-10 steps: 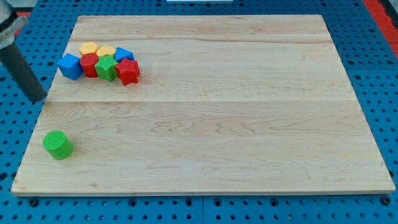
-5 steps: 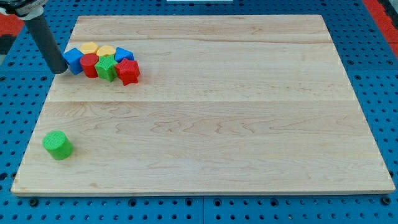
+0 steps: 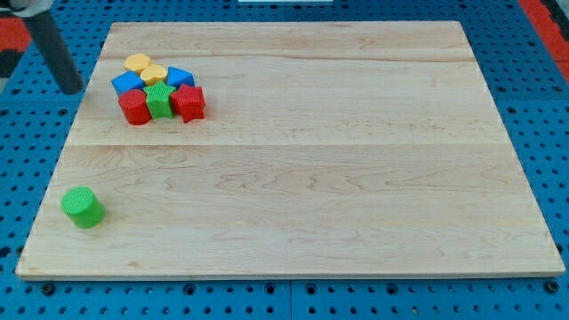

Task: Make a diagonal line out of red blocks green star and the blue cube

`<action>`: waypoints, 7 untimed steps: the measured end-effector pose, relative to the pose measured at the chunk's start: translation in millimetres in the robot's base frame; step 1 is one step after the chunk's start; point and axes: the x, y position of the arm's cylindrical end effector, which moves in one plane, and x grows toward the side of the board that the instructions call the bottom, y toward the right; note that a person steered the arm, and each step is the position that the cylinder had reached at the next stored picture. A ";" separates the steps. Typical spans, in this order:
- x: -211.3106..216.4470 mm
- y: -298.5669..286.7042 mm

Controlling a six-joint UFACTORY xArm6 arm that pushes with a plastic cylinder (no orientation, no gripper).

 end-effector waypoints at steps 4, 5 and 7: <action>62.1 98.0; 46.0 119.3; 39.7 121.3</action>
